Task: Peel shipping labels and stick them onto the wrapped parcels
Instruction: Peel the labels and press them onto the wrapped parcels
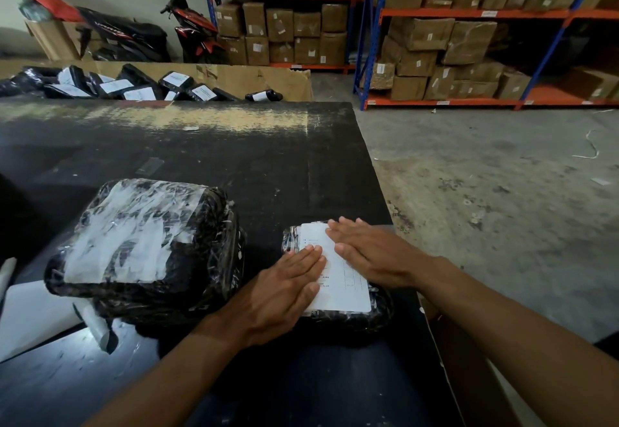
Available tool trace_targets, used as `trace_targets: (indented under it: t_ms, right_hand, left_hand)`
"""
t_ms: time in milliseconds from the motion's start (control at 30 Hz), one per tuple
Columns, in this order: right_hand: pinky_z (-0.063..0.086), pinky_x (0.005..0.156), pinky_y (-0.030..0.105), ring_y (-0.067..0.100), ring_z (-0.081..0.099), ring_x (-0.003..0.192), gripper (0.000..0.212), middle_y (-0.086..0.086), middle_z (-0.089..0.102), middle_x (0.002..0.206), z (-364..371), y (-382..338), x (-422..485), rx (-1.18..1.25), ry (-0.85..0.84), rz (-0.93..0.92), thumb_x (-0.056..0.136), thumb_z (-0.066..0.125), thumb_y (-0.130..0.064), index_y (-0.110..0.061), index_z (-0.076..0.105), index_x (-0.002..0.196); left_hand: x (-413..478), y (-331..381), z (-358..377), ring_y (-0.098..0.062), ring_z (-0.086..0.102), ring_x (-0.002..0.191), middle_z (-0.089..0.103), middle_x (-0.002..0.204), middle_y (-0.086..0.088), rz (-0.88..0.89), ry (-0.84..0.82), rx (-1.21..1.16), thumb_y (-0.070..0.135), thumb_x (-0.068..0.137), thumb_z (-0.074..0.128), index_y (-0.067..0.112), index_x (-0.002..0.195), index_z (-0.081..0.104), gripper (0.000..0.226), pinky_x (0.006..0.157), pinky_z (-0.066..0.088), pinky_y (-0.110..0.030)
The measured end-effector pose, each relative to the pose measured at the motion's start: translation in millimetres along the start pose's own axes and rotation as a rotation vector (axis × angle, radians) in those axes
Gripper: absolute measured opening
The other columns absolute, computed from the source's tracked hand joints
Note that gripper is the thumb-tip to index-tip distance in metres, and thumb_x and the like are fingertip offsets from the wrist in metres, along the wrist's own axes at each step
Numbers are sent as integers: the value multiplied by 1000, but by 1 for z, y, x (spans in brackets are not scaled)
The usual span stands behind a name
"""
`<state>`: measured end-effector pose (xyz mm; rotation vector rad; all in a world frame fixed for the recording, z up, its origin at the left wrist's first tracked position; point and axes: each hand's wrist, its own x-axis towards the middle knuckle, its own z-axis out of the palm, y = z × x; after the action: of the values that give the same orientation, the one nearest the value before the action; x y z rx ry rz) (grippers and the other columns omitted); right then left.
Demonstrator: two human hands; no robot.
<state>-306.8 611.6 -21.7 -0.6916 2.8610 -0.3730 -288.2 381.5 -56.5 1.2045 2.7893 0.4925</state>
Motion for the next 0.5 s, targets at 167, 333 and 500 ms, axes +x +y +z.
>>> trace_targets:
  t_ms: [167, 333, 500]
  right_hand:
    - [9, 115, 17, 6, 25, 146, 51, -1, 32, 159, -4, 30, -20, 34, 87, 161, 105, 21, -36, -17, 32, 152]
    - [13, 121, 28, 11, 26, 147, 54, 0, 30, 159, -3, 2, 10, 36, 54, 89, 105, 19, -37, -14, 33, 152]
    - [19, 118, 29, 16, 40, 140, 51, 5, 45, 151, -10, 35, -11, 9, 112, 240, 106, 20, -32, -13, 45, 145]
  left_hand:
    - [1, 2, 0, 6, -3, 145, 7, 158, 12, -30, 3, -60, 59, 88, -5, 18, 153, 22, 82, 116, -9, -12]
    - [0, 2, -2, 7, -2, 145, 10, 159, 10, -45, 11, -87, 67, 85, -10, 20, 153, 23, 89, 116, -8, -12]
    - [2, 7, -3, 8, -3, 143, 9, 158, 12, -76, -2, -110, 65, 90, -1, 19, 153, 22, 81, 114, -9, -9]
